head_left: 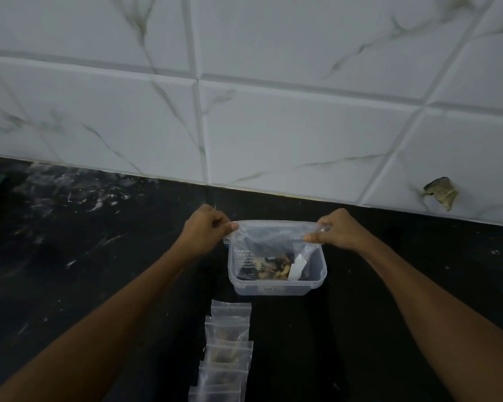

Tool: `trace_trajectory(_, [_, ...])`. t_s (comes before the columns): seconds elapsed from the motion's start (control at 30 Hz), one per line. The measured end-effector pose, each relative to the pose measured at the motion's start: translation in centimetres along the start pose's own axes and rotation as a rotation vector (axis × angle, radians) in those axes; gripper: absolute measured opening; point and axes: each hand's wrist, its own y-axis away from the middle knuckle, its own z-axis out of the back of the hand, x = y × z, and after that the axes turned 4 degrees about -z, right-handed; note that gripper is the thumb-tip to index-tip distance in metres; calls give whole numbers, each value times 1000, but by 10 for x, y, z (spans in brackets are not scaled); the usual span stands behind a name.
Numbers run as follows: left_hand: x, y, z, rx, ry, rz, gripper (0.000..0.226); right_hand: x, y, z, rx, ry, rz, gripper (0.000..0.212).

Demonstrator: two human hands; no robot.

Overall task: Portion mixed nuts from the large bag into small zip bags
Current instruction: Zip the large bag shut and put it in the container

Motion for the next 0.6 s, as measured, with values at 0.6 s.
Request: trace_trajectory(0.6, [9,4,-19,213,405,119,32,-22,16,-38,-19,-766,-174,27])
